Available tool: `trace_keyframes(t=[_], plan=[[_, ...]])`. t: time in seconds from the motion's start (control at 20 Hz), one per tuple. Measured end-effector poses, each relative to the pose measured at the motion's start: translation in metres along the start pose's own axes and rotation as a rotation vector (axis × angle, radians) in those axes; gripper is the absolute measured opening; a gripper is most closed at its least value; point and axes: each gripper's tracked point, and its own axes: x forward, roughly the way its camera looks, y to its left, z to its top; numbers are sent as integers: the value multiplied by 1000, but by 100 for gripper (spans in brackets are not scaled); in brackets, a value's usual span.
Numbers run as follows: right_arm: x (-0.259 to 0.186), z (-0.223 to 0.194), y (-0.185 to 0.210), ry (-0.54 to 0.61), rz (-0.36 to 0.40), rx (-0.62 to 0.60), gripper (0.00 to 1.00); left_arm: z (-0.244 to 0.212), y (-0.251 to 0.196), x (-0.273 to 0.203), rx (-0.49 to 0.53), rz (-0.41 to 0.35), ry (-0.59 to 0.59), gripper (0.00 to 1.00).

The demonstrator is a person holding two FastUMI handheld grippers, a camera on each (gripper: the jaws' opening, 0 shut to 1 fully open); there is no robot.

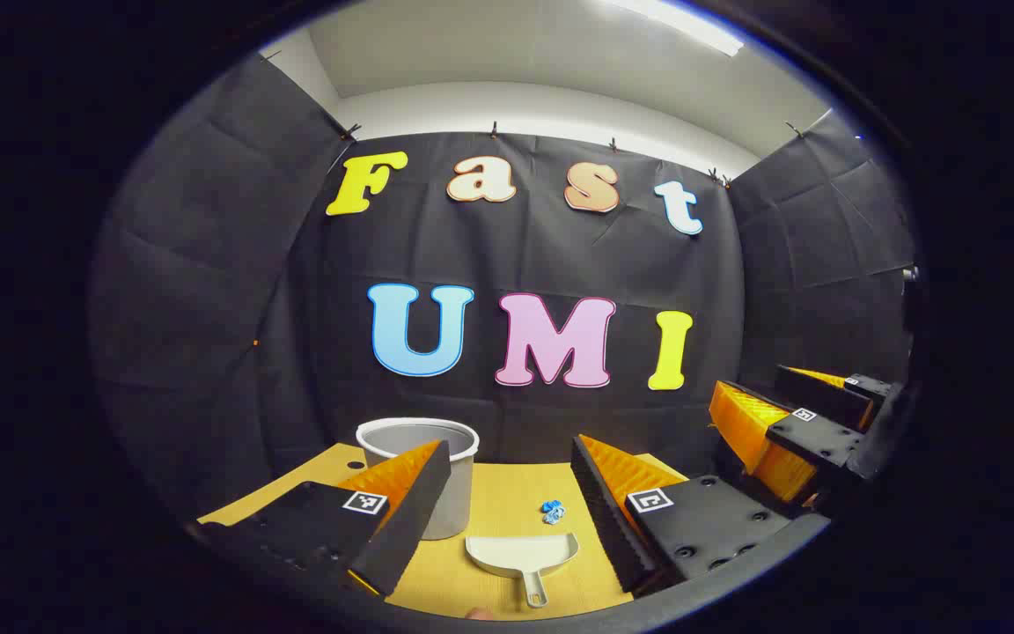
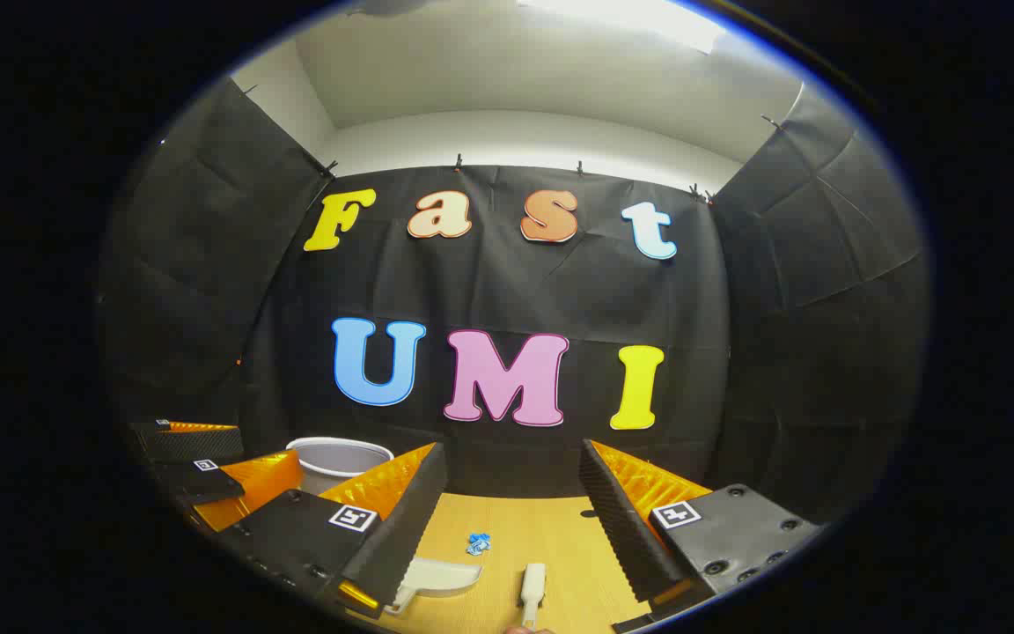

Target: Pick up the small broom and dustpan from the desktop, sweep the trash into the dustpan with the broom, and then empty the trash into the garbage bin.

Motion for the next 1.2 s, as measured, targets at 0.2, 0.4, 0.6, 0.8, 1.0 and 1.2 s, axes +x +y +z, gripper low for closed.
trace_keyframes(t=[0.2, 0.4, 0.6, 0.8, 1.0, 1.2], plan=[[21, -9, -16, 20, -13, -9, 92, -2, -20, 19, -20, -59, 20, 81], [50, -12, -23, 31, 5, 28, 92, 10, -25, 33, -59, -40, -1, 81], [69, -2, -34, -18, 34, 38, 97, 32, -23, 48, -40, 47, -45, 81], [80, -9, -54, -21, 26, 75, 97, 51, -39, 47, 119, 32, -161, 81], [85, -11, -62, -47, 41, 49, 97, 42, -50, 59, 33, 60, -184, 81], [89, -13, -67, -35, 31, 14, 92, 19, -51, 78, 90, 100, -70, 81]])
